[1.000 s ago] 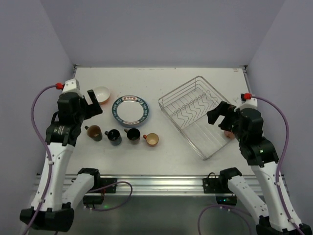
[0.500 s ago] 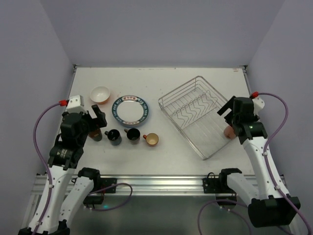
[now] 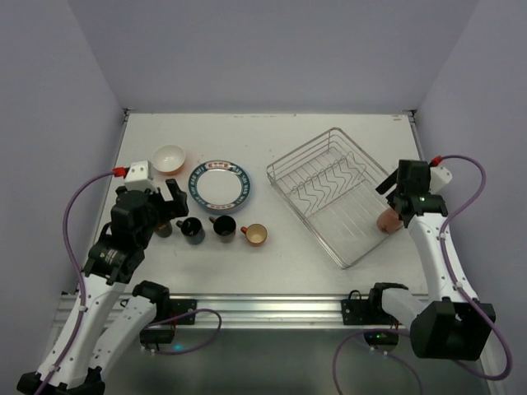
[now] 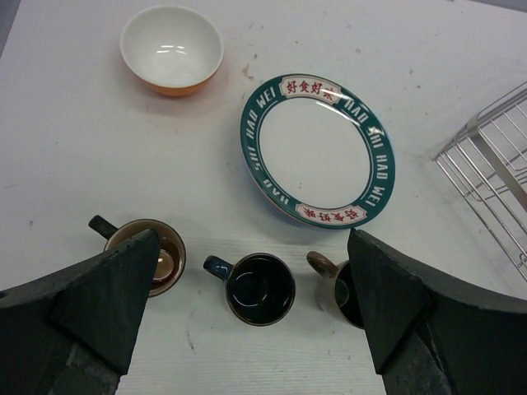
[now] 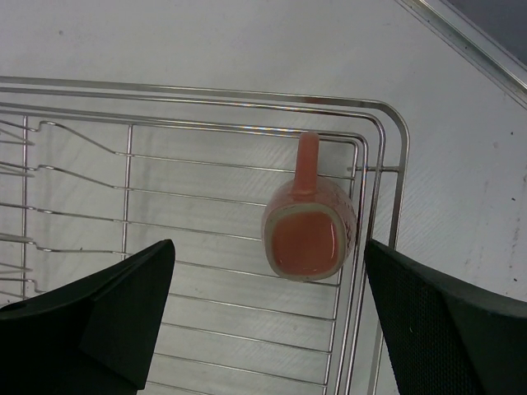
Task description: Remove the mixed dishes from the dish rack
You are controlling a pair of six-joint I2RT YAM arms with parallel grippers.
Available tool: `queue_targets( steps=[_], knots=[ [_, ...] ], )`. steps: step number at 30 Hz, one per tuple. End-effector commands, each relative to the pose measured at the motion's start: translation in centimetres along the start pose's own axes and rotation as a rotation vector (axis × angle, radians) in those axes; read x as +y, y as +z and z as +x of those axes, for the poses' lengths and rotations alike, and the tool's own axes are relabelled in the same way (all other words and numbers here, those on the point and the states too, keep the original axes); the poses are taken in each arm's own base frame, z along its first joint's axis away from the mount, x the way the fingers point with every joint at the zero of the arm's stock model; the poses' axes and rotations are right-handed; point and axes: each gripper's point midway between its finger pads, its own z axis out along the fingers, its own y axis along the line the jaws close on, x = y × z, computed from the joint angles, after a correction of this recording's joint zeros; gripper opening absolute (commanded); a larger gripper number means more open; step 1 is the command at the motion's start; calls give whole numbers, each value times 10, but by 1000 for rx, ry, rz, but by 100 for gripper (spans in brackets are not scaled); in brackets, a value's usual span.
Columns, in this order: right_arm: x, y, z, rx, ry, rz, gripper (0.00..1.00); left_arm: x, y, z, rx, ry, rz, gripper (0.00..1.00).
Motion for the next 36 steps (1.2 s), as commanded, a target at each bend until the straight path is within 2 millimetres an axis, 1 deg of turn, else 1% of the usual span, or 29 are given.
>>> queue_targets(
  steps=[1,7,8,11,15,18,23,27,32,36],
  knots=[
    [-1,8,-2,-21,13,24,99,-3,3,-7,-40,-1,5,100],
    [0,21,5,3,14,49,95,-6,5,-4,-24,8,13,100],
    [-2,25,9,14,15,63,94,-6,6,-3,-20,10,13,100],
    [1,31,17,27,14,44,92,-7,5,-3,-21,11,15,100],
    [1,38,20,36,-3,60,85,-7,6,-2,-16,12,15,100],
    [3,41,23,47,-10,53,81,-8,6,-1,-14,14,19,100],
    [-2,48,30,59,-19,78,77,-10,7,-1,-9,17,27,100],
    [1,50,37,81,-13,61,76,-11,9,1,0,22,30,100],
    [-1,55,49,117,-29,64,75,-10,9,2,2,23,26,100],
    [-5,54,51,116,-27,69,72,-11,8,1,-2,22,28,100]
  ],
)
